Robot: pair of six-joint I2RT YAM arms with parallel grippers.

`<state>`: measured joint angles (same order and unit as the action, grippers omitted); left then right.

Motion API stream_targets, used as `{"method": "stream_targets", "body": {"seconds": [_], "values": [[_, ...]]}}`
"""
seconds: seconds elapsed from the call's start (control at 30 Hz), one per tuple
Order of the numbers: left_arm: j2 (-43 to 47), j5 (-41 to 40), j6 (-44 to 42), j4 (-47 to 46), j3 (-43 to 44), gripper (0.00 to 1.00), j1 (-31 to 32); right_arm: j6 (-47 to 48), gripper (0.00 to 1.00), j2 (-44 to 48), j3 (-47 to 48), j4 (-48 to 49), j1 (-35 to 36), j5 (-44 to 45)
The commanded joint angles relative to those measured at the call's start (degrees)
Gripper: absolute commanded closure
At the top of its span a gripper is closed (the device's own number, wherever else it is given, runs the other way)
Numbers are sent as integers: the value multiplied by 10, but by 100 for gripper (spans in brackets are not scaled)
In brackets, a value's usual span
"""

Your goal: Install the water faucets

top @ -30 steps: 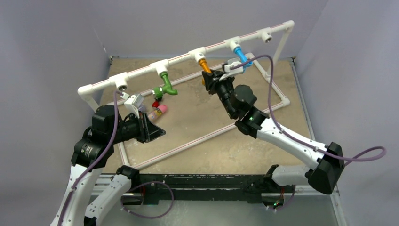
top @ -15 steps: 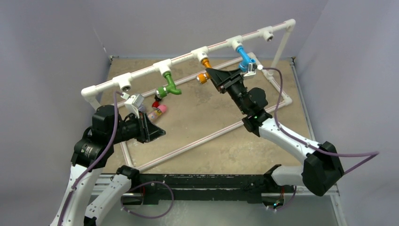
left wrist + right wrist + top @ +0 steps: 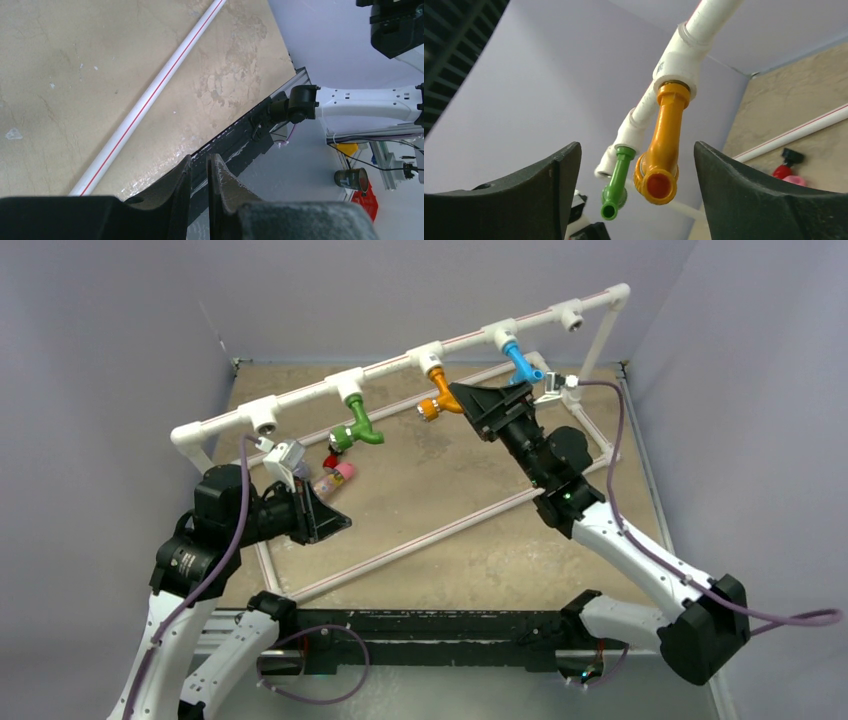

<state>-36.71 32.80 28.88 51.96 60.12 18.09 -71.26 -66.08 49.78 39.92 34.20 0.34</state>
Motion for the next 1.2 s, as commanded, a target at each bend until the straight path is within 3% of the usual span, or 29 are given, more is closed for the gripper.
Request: {"method": "stream_targets", "body": {"seconds": [0.0, 0.17, 0.37, 0.5, 0.73, 0.97, 1.17], "values": [[-3, 8, -4, -15, 4, 84, 3, 147, 13, 51, 39, -100, -4, 28], [-6, 7, -2, -16, 4, 84, 3, 304, 8, 89, 72, -205, -5, 66], [-8, 6, -5, -15, 6, 84, 3, 556, 9, 108, 151, -284, -5, 75], [-10, 5, -6, -17, 4, 84, 3, 758, 10, 96, 194, -342, -5, 40], [-11, 6, -7, -20, 4, 84, 3, 1008, 14, 99, 226, -398, 29, -22], [-10, 7, -8, -18, 3, 84, 3, 1270, 11, 75, 202, -431, 165, 144], [-7, 6, -10, -13, 3, 84, 3, 1475, 10, 61, 118, -286, 219, 281]]}}
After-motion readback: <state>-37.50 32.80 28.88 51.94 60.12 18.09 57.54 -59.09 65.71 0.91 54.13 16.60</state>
